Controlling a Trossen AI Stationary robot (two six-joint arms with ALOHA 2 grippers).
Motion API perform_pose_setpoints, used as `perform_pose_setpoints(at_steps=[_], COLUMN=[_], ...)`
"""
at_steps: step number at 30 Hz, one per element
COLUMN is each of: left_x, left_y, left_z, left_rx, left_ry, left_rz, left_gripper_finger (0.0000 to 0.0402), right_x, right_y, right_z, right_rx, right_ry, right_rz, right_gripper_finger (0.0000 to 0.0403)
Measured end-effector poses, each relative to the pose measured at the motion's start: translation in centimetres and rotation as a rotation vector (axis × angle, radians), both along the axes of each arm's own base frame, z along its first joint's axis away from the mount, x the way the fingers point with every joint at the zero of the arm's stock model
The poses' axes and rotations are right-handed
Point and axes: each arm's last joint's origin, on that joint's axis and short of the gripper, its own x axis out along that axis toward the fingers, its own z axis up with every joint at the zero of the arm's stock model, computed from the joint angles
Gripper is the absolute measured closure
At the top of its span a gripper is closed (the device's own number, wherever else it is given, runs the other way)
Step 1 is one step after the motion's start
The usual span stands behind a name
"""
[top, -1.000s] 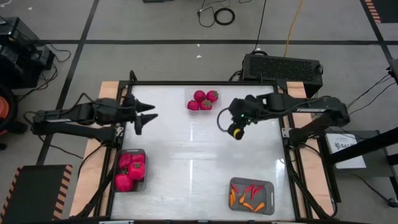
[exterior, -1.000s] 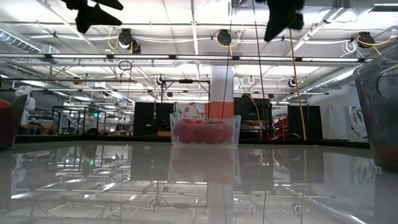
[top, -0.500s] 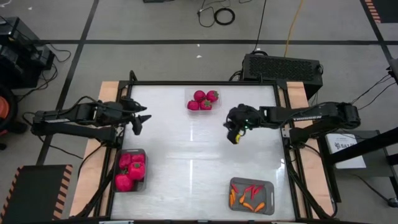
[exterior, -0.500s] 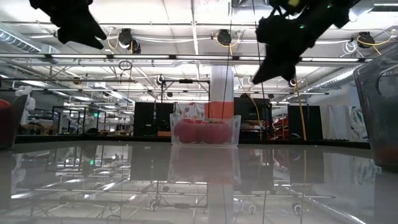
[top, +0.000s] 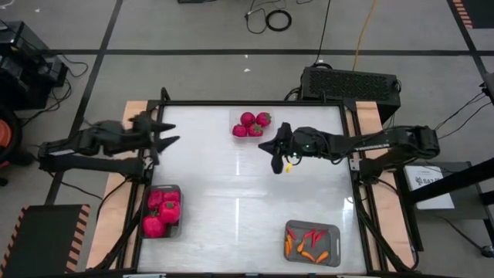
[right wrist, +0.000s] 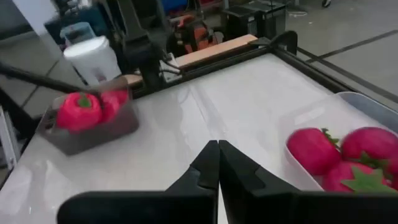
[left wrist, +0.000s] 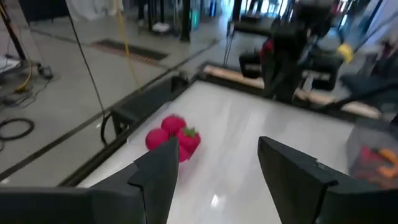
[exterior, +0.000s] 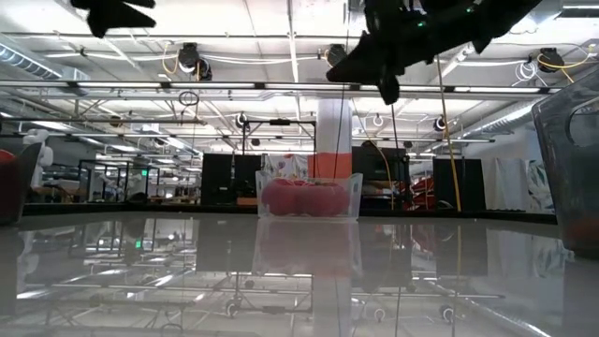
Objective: Sort produce into baskets
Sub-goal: Return to Home Position
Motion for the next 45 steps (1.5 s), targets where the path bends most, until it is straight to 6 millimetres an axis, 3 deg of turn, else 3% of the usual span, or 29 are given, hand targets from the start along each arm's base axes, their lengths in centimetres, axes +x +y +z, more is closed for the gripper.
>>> perform_pose_setpoints(at_steps=[6,9,13,18,23,27,33,45], left_x=[-3.7,-5.0,-5.8,-4.7,-1.9,0.1,1.3,1.6], left_y=[0.0,0.0,0.0,0.0,-0.1,0.0,0.0,-0.1], left_z=[0.7,0.8,0.1,-3.2,-7.6,-11.0,-14.5,-16.3], left_rx=[0.006,-0.01,-0.022,-0.076,-0.145,-0.216,-0.297,-0.247], left_ry=[-0.153,-0.219,-0.269,-0.306,-0.351,-0.415,-0.502,-0.351], left_rz=[0.029,0.041,0.041,0.046,0.01,0.003,0.001,-0.019], left_gripper_finger=[0.0176,0.0176,0.0176,0.0176,0.0176,0.0176,0.0176,0.0176], right_x=[-2.8,-4.5,-7.2,-10.3,-12.5,-13.6,-15.1,-17.6], right_y=[0.3,0.4,0.7,0.9,1.1,1.2,1.2,1.2], right_z=[1.6,1.6,0.1,-2.6,-4.9,-6.4,-6.6,-7.1], right_rx=[-0.065,-0.091,-0.074,-0.003,0.052,0.085,0.029,0.069], right_ry=[0.074,0.043,-0.045,-0.214,-0.363,-0.351,-0.322,-0.235], right_rz=[0.025,0.031,0.02,-0.007,-0.019,-0.025,-0.075,-0.077], right_gripper_finger=[0.0403,0.0403,0.0403,0.0403,0.0403,0.0403,0.0403,0.0403])
